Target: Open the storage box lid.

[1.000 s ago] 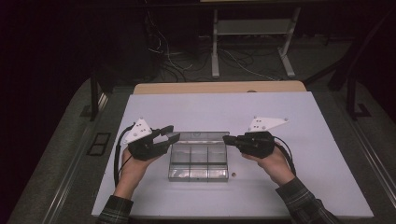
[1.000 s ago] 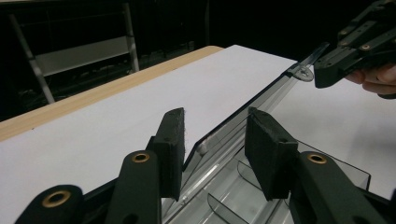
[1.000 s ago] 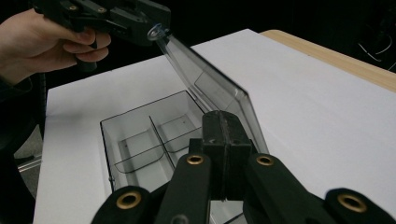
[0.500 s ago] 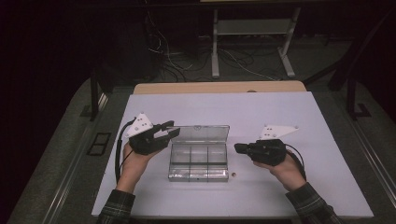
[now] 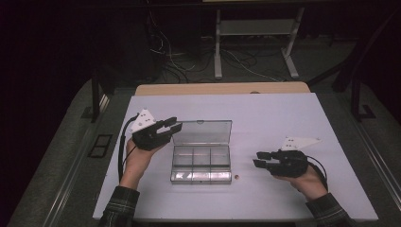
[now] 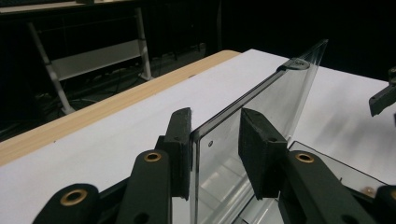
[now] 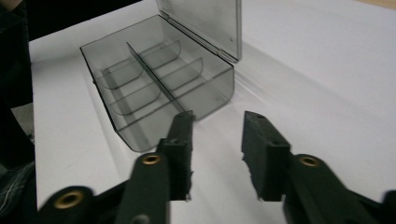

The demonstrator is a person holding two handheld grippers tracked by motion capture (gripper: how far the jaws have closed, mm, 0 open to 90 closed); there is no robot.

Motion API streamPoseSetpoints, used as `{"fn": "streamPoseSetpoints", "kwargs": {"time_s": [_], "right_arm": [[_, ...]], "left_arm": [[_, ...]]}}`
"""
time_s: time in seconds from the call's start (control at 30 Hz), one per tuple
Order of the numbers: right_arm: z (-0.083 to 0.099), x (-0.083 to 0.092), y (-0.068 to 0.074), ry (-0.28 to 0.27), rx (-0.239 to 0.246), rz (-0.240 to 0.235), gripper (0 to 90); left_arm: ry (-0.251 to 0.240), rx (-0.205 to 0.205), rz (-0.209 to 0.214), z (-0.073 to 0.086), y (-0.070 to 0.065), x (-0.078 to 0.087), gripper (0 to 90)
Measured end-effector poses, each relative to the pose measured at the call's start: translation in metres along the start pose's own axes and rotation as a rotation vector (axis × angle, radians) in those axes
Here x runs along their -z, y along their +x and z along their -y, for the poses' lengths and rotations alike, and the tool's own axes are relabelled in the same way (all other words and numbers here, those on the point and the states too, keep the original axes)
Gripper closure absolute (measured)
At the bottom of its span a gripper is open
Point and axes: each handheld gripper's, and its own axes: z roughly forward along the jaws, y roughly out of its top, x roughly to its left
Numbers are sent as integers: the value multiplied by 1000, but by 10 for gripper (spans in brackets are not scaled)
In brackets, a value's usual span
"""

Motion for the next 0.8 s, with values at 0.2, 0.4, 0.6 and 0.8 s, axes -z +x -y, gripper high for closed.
{"fn": "streamPoseSetpoints", "kwargs": {"time_s": [0.2, 0.4, 0.6, 0.8], "right_arm": [[14, 9, -5, 9, -15, 44, 443], [29, 16, -6, 3, -25, 89, 364], [40, 18, -5, 10, -27, 114, 312], [48, 22, -4, 11, -22, 127, 295]], "left_arm": [[-4, 6, 0, 0, 6, -5, 639], [-9, 6, 2, -1, 11, -10, 637], [-13, 13, 11, -1, 18, -16, 635], [-16, 27, 26, 0, 23, -20, 630]]}}
